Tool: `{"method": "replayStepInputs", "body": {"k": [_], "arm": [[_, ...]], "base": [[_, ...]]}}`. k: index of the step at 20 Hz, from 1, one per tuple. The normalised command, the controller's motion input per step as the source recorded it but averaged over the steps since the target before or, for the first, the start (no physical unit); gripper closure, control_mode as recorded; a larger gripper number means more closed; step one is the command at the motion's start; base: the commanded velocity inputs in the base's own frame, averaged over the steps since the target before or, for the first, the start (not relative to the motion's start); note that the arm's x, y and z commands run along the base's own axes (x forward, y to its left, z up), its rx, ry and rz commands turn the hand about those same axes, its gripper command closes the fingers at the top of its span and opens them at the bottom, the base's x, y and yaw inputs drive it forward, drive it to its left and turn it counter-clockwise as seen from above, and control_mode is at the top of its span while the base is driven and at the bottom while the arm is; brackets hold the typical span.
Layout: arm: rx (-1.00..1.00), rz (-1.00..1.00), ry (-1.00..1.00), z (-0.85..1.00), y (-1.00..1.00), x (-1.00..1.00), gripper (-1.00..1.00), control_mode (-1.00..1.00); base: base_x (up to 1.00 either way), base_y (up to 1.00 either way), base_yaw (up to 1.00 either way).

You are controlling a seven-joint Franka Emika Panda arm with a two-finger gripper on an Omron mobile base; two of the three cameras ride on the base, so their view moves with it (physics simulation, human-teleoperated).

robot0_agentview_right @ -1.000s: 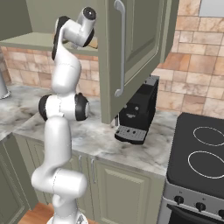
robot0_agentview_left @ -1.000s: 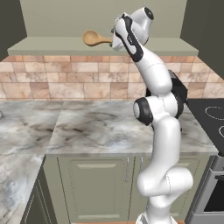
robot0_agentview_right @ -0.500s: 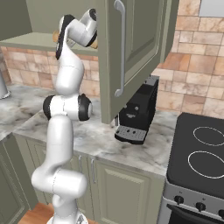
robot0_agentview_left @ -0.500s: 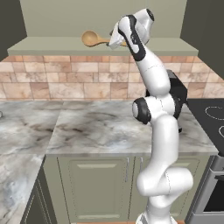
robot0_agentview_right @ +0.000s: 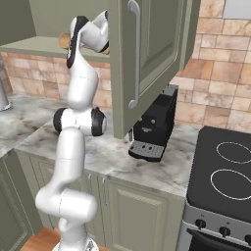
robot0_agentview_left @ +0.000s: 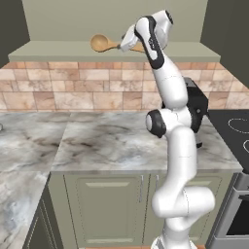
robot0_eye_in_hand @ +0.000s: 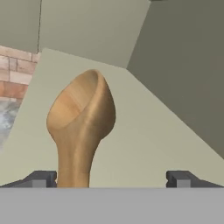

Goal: Organize the utensils by type. Pick up the wooden spoons from the counter and place them in the open cabinet. Then pick up the metallic utensils from the counter and place them in the open drawer.

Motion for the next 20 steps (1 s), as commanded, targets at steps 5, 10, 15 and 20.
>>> {"method": "replayStepInputs", "body": {"k": [5, 10, 15, 20], "arm": [[0.00, 0.00, 0.00, 0.11, 0.00, -0.15, -1.00, -1.00], [0.00, -0.03, 0.00, 0.01, 0.05, -0.42, -1.00, -1.00], [0.00, -0.07, 0.00, -0.13, 0.02, -0.58, -1.00, -1.00], [0.00, -0.12, -0.03, -0.31, 0.18, -0.68, -1.00, -1.00]], "base": [[0.00, 0.00, 0.00], [0.00, 0.00, 0.00], [0.00, 0.00, 0.00], [0.00, 0.00, 0.00]]}}
